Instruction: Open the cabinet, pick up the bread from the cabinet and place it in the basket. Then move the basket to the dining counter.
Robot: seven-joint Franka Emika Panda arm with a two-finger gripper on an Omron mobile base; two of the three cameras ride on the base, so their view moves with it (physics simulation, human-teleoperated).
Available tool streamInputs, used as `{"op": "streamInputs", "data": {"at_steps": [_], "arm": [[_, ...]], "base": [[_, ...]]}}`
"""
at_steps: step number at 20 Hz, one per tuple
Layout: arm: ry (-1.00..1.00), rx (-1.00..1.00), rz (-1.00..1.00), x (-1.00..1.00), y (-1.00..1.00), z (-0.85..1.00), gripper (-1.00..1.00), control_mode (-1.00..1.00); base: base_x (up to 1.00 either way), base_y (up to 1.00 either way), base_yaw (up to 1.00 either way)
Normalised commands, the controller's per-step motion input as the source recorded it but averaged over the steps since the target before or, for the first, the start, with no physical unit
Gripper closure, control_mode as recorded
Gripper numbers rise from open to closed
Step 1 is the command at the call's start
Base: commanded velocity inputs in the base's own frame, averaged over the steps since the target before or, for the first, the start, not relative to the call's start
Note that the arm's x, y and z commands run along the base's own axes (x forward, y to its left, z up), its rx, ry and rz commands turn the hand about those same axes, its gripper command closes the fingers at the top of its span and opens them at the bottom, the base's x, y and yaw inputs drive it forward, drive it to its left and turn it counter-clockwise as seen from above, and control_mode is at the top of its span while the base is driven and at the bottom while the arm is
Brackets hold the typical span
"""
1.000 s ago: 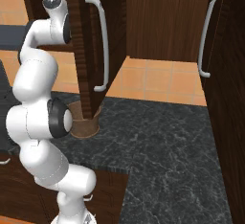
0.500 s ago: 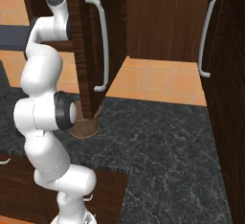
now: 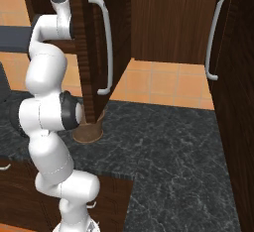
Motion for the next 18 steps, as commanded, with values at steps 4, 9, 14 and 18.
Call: {"op": "streamInputs", "data": {"at_steps": [4,9,14,18], "arm": [[0.09,0.0,0.02,0.15,0.02,-0.11,-1.0,-1.0],[0.06,0.0,0.03,0.13,0.05,-0.09,-1.0,-1.0],[0.04,0.0,0.03,0.16,0.12,-0.05,-1.0,-1.0],[0.06,0.0,0.03,0.13,0.08,-0.12,-1.0,-1.0]], "base": [[0.0,0.0,0.0],[0.0,0.0,0.0],[0.0,0.0,0.0],[0.0,0.0,0.0]]}}
